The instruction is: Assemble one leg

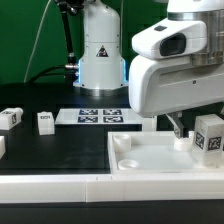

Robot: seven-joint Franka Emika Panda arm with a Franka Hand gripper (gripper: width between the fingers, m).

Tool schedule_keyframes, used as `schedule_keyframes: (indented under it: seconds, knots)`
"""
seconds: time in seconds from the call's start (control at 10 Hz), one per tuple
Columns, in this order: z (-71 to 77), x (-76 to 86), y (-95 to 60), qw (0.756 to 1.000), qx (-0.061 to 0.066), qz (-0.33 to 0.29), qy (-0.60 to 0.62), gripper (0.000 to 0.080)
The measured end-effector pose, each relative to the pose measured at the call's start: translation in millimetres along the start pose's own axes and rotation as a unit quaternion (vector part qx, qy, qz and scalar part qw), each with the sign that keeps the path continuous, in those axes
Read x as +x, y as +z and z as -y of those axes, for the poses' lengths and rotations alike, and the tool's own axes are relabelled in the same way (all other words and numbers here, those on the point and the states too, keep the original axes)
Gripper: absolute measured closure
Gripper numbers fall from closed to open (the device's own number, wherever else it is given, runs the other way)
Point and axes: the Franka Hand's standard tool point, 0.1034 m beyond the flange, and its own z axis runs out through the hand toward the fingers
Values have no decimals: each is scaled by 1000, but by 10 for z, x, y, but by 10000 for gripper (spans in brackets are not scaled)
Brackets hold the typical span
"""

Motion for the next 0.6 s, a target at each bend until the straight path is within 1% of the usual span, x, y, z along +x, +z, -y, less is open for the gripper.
schedule_keyframes:
  seconds: [0.1,0.2,0.5,0.6]
  knots:
    - [1,0,0,1000,0,0,0,404]
    - [1,0,0,1000,0,0,0,508]
    - [3,0,0,1000,0,0,16,508]
    - [19,-1,5,996,3,0,86,508]
